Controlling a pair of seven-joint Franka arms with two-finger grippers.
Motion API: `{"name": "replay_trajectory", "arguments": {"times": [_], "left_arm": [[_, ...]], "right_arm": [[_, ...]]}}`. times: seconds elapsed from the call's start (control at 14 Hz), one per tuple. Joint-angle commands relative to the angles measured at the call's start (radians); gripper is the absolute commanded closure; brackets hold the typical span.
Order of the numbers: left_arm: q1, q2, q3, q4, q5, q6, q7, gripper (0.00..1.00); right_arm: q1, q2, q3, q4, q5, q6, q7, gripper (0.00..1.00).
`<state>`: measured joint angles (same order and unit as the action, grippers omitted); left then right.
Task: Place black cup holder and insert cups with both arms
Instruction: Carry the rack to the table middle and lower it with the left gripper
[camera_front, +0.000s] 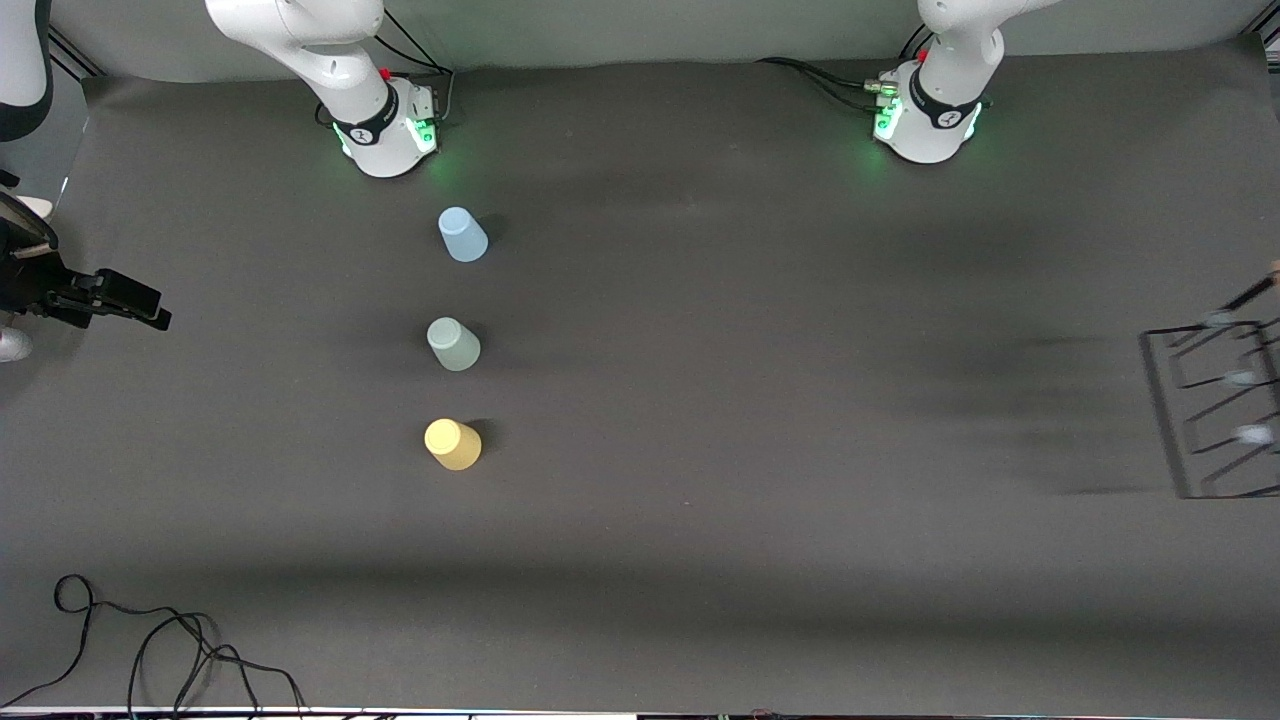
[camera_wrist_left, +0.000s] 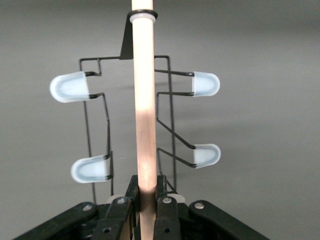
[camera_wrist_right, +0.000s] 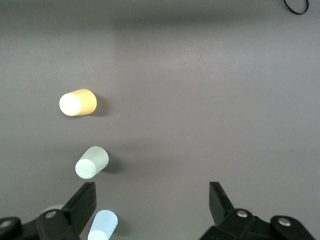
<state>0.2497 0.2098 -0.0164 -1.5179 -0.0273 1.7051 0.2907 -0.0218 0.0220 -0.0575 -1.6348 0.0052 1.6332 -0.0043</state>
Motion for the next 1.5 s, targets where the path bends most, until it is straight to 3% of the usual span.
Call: {"name": "replay_trajectory", "arguments": {"times": [0.0, 0.36, 0.79, 0.93, 1.43], "left_arm": [[-0.178, -0.020, 0.015, 0.019, 0.015, -0.044, -0.163, 1.00], [-0.484, 0.025, -0.016, 0.025, 0.007, -0.021, -0.548, 1.00], [-0.812, 0.227, -0.031, 0.217, 0.007, 0.048, -0.908, 1.00], [-0.883, 0.298, -0.030, 0.278, 0.007, 0.083, -1.007, 1.00], [-1.033, 0.417, -0.030, 0.285, 0.020, 0.254, -1.127, 1.00]], "right_arm": [[-0.006, 0.001, 0.004, 0.012, -0.008, -0.010, -0.016, 0.00], [-0.006, 0.001, 0.002, 0.010, -0.008, -0.010, -0.016, 0.00], [-0.006, -0.001, -0.004, 0.007, -0.007, -0.010, -0.014, 0.00], [-0.006, -0.002, -0.004, 0.007, -0.007, -0.010, -0.014, 0.00], [-0.006, -0.001, -0.022, 0.007, 0.028, -0.045, -0.009, 0.00]]}}
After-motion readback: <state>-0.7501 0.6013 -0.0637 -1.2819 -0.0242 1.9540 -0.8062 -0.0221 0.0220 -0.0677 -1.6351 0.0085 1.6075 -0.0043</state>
